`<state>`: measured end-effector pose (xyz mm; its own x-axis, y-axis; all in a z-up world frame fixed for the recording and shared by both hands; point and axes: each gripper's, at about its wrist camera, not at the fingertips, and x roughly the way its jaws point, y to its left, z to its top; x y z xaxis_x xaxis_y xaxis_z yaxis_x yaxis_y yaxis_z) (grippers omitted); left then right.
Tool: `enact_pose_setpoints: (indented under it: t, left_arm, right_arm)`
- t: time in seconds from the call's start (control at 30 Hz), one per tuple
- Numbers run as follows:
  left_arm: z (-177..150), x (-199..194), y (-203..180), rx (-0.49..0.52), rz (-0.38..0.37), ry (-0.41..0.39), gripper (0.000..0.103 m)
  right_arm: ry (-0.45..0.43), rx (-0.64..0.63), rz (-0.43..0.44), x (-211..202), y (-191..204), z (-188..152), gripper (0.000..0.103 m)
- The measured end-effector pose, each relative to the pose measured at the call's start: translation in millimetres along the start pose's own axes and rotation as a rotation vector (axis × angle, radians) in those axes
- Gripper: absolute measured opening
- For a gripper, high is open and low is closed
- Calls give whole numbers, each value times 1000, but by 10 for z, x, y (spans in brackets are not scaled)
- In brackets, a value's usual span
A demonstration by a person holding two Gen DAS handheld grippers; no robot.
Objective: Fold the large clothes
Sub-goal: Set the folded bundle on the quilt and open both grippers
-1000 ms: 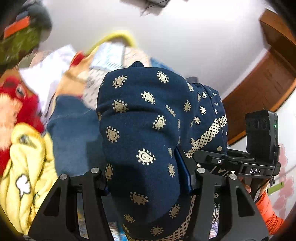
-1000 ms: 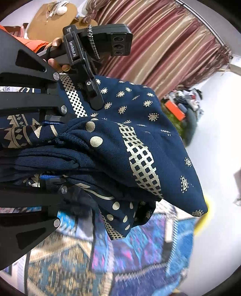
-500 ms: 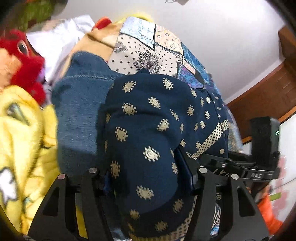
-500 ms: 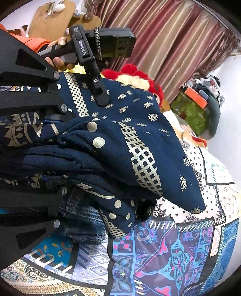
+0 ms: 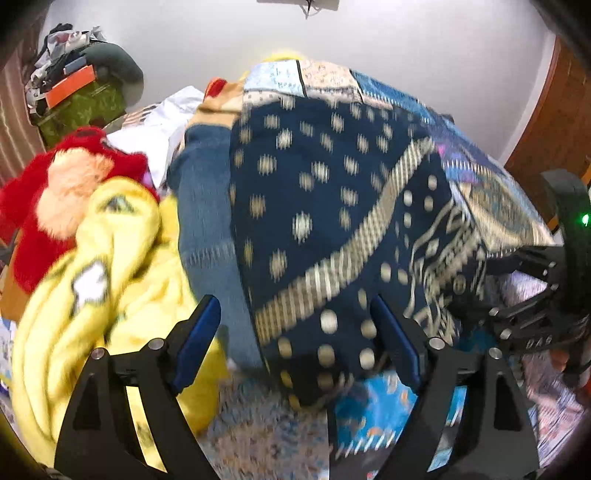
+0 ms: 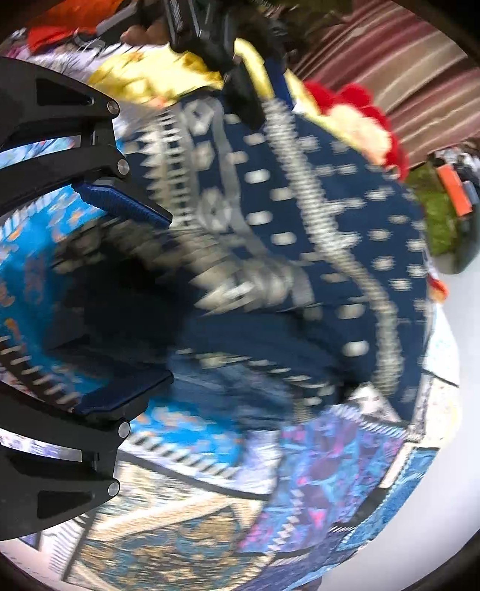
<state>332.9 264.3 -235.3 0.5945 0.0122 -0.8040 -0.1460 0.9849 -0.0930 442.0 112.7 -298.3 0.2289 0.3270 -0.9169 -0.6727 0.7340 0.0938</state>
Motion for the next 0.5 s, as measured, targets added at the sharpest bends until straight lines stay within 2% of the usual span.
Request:
enact_pose_setpoints:
  t: [0.13,0.23,0.37,0.4,0.5]
  left_arm:
    - [-176,-64,-59,-11,25,20,83]
    - [-216,-286,-136,-6,37,19,78]
    - [-184,-882,-231,-25,30,-90,78]
    - [-163,-1078,-272,-23,34,-131,78]
    - [-158,-1794,-443,-6,48,-290,78]
  right_arm:
    - [-9,56,12,-162,-6,-253,76]
    - [-85,91,49,-478,45,-385,76]
    - [-221,108,68,-1143,148,-460,76]
    - [-247,106,69,-1279,181,-469,76]
    - [-398,105,64,-1966,318,-566,76]
